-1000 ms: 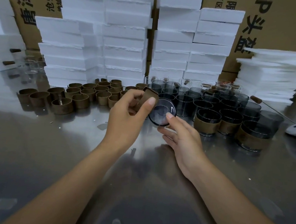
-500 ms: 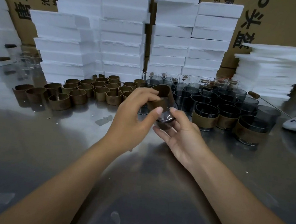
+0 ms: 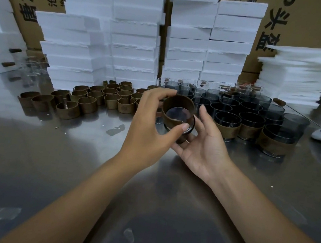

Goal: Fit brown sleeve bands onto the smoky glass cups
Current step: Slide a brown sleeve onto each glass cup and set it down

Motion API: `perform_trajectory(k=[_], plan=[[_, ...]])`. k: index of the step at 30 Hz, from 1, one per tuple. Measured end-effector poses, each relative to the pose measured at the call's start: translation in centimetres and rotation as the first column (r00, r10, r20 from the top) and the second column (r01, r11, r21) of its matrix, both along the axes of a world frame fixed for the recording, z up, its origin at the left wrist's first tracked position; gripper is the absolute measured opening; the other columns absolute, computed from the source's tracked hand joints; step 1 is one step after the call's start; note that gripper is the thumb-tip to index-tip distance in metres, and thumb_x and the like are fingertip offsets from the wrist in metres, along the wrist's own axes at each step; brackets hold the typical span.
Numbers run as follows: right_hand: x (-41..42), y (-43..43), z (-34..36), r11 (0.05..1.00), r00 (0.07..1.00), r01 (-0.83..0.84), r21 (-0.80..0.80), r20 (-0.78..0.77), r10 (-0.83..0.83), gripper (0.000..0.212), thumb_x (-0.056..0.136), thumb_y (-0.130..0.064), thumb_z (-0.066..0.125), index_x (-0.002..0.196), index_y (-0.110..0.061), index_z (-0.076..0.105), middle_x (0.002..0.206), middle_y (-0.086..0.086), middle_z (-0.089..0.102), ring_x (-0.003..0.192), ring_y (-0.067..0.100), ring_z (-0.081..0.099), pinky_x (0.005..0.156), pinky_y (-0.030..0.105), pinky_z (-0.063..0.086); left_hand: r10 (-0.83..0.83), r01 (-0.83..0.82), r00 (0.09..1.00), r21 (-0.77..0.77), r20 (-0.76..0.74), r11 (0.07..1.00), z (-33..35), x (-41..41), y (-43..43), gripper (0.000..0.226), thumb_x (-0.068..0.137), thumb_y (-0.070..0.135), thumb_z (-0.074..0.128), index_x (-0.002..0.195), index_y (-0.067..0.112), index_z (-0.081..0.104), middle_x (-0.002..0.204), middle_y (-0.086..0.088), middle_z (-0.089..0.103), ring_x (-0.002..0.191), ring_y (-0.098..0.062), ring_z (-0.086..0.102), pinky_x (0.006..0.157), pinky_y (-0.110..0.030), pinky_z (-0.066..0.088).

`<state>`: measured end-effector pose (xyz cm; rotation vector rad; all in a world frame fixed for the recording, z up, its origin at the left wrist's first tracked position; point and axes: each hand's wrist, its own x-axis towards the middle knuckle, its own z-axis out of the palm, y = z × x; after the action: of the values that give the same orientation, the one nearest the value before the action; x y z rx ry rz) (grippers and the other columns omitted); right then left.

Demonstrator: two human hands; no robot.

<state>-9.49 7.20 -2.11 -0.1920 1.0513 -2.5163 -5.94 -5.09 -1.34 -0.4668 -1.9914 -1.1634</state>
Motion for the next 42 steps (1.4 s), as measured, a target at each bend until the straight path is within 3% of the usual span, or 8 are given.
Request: perform_trajectory(k=[6, 10, 15, 24, 29, 33, 36, 42], plan=[[0.3, -0.1, 0.2, 0.999, 1.000, -0.011, 0.039, -0.001, 0.011, 0.077, 0.054, -0.060, 0.071, 0.114, -0.013, 0.069, 0.108, 0.013, 0.069, 0.116, 0.026, 0.061, 0.085, 0.038, 0.057, -0.029, 0.030, 0.996, -0.008, 0.090, 1.000, -0.4, -0.1, -0.3, 0.068, 0.074, 0.012, 0.079, 0.132, 0.022, 0.045, 0.121, 0.026, 0.050, 0.119, 0.011, 0.046, 0.100, -0.009, 0.035], [0.4, 0.1, 0.1, 0.999, 1.000, -0.023, 0.046, 0.006, 0.023, 0.064, 0.054, -0.054, 0.074, 0.105, -0.015, 0.069, 0.109, 0.015, 0.067, 0.121, 0.029, 0.057, 0.089, 0.040, 0.056, -0.081, 0.081, 0.986, 0.007, 0.143, 0.997, -0.5, 0.1, -0.5, 0.065, 0.076, 0.012, 0.078, 0.131, 0.027, 0.045, 0.124, 0.019, 0.055, 0.120, 0.002, 0.051, 0.102, -0.017, 0.039], [0.4, 0.1, 0.2, 0.998, 0.999, -0.025, 0.049, -0.044, 0.027, 0.050, 0.055, -0.046, 0.076, 0.095, -0.015, 0.074, 0.105, 0.014, 0.067, 0.114, 0.029, 0.059, 0.090, 0.040, 0.053, -0.116, 0.107, 0.972, 0.058, 0.202, 0.993, -0.5, 0.1, -0.8, 0.063, 0.073, 0.012, 0.080, 0.121, 0.037, 0.049, 0.114, 0.022, 0.059, 0.111, 0.004, 0.056, 0.088, -0.006, 0.042], [0.7, 0.1, 0.4, 0.997, 0.996, -0.032, 0.076, -0.078, 0.038, 0.008, 0.064, -0.025, 0.074, 0.071, -0.022, 0.077, 0.107, 0.013, 0.061, 0.114, 0.028, 0.057, 0.090, 0.039, 0.054, -0.245, 0.189, 0.938, 0.230, 0.245, 0.955, -0.3, 0.2, -0.7, 0.050, 0.074, 0.035, 0.070, 0.121, 0.034, 0.054, 0.121, 0.011, 0.061, 0.117, -0.005, 0.056, 0.097, -0.028, 0.050], [0.7, 0.1, 0.5, 0.997, 0.995, -0.017, 0.074, -0.101, 0.025, 0.007, 0.065, -0.025, 0.071, 0.068, -0.022, 0.077, 0.099, 0.008, 0.065, 0.122, 0.031, 0.057, 0.096, 0.043, 0.051, -0.329, 0.221, 0.903, 0.360, 0.275, 0.906, -0.1, 0.1, -0.7, 0.053, 0.079, 0.028, 0.069, 0.128, 0.037, 0.051, 0.145, 0.008, 0.044, 0.124, -0.003, 0.052, 0.090, -0.010, 0.045], [0.6, 0.1, 0.5, 0.997, 0.991, 0.001, 0.082, -0.133, 0.010, 0.009, 0.064, -0.024, 0.071, 0.070, -0.022, 0.078, 0.087, 0.003, 0.071, 0.103, 0.022, 0.062, 0.090, 0.038, 0.055, -0.421, 0.156, 0.801, 0.531, 0.426, 0.833, -0.7, -0.5, -0.7, 0.083, 0.071, 0.037, 0.079, 0.143, 0.031, 0.040, 0.140, 0.006, 0.051, 0.128, -0.010, 0.050, 0.107, -0.034, 0.041], [0.6, 0.1, 0.5, 0.995, 0.990, 0.012, 0.096, -0.143, 0.002, 0.010, 0.064, -0.025, 0.070, 0.070, -0.024, 0.078, 0.086, 0.003, 0.073, 0.102, 0.023, 0.064, 0.082, 0.032, 0.058, -0.547, 0.213, 0.678, 0.582, 0.490, 0.785, -0.9, -0.7, -0.9, 0.054, 0.074, 0.040, 0.070, 0.126, 0.031, 0.059, 0.123, 0.001, 0.065, 0.114, -0.014, 0.061, 0.106, -0.048, 0.040], [0.7, 0.2, 0.6, 0.997, 0.991, 0.002, 0.080, -0.133, 0.009, 0.014, 0.064, -0.026, 0.070, 0.075, -0.023, 0.078, 0.106, 0.014, 0.066, 0.116, 0.033, 0.059, 0.085, 0.033, 0.057, -0.558, 0.264, 0.711, 0.573, 0.428, 0.776, -1.1, -0.7, -0.9, 0.024, 0.083, 0.036, 0.063, 0.107, 0.036, 0.069, 0.107, 0.003, 0.072, 0.102, -0.013, 0.068, 0.080, -0.024, 0.055]])
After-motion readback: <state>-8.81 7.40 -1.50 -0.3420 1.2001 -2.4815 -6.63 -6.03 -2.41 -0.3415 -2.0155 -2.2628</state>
